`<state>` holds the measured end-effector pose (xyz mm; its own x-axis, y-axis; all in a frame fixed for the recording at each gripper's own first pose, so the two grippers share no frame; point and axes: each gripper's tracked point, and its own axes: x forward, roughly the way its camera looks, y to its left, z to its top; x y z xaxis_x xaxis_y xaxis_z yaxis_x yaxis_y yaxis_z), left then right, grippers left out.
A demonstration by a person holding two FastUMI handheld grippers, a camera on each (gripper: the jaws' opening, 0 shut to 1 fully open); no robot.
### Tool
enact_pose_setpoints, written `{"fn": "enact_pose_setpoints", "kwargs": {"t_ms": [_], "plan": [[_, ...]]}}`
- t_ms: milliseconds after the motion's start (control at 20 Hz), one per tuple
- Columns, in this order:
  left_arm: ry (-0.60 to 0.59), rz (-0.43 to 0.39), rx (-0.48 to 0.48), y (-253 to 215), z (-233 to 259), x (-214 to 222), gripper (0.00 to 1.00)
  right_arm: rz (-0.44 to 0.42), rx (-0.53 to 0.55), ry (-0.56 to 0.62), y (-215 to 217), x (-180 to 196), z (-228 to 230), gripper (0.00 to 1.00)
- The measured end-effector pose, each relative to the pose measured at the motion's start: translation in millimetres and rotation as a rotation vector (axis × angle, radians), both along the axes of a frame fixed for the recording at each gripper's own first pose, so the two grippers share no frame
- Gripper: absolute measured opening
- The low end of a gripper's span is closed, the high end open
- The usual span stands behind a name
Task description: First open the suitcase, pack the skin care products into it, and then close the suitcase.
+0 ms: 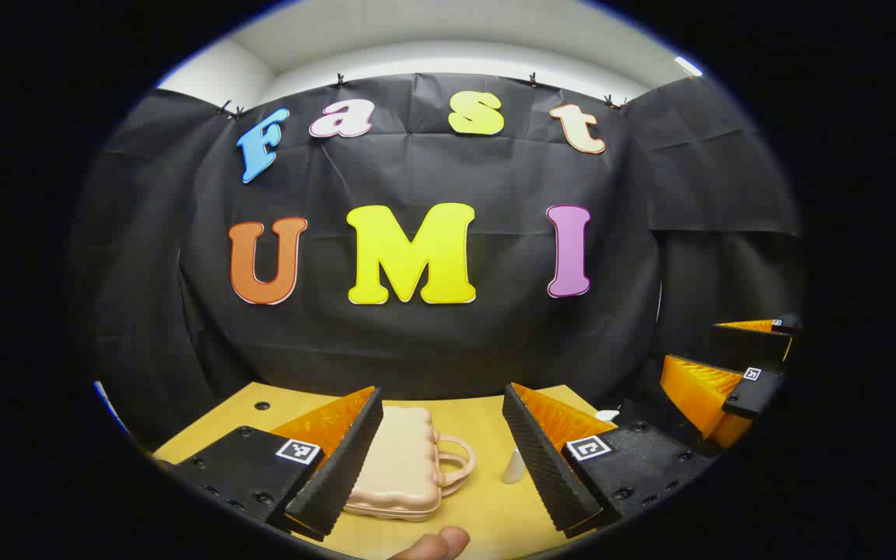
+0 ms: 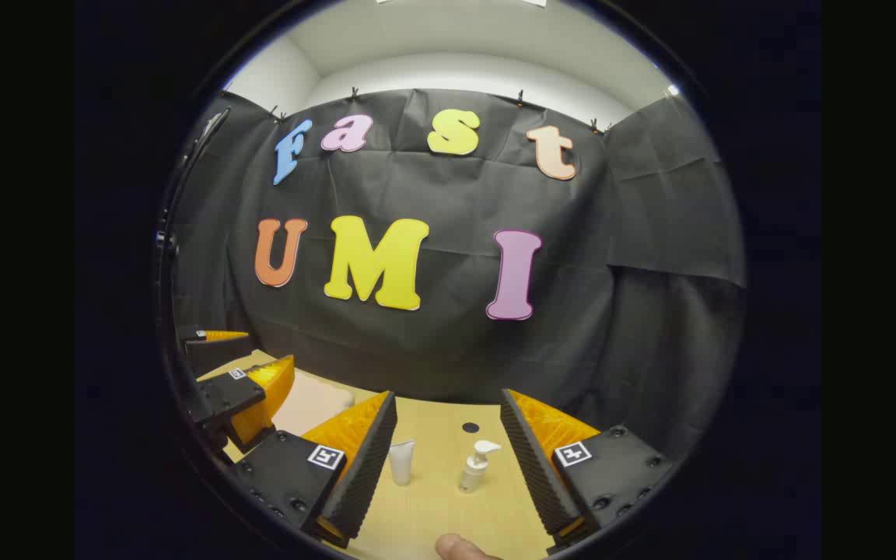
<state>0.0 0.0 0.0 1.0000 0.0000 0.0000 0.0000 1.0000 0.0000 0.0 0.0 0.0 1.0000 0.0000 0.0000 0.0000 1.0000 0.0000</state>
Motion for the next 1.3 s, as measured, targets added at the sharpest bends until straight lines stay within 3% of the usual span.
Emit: {"fn": "enact_pose_setpoints", "kwargs": {"t_ms": [500,900,1100,1300], "plan": [[-0.001,-0.015,0.011,-20,2,16,0.99,-0.019,0.021,0.054,-22,34,-13,0.80],[-0.005,-0.011,0.038,-23,-4,23,0.99,-0.009,0.002,0.054,-27,37,-16,0.79],[0.003,0.026,0.172,-7,-33,41,0.99,-0.075,-0.023,0.040,-68,35,-20,0.79],[0.049,0.050,0.412,5,-95,60,0.98,-0.189,-0.065,0.046,-132,30,-37,0.79]]}}
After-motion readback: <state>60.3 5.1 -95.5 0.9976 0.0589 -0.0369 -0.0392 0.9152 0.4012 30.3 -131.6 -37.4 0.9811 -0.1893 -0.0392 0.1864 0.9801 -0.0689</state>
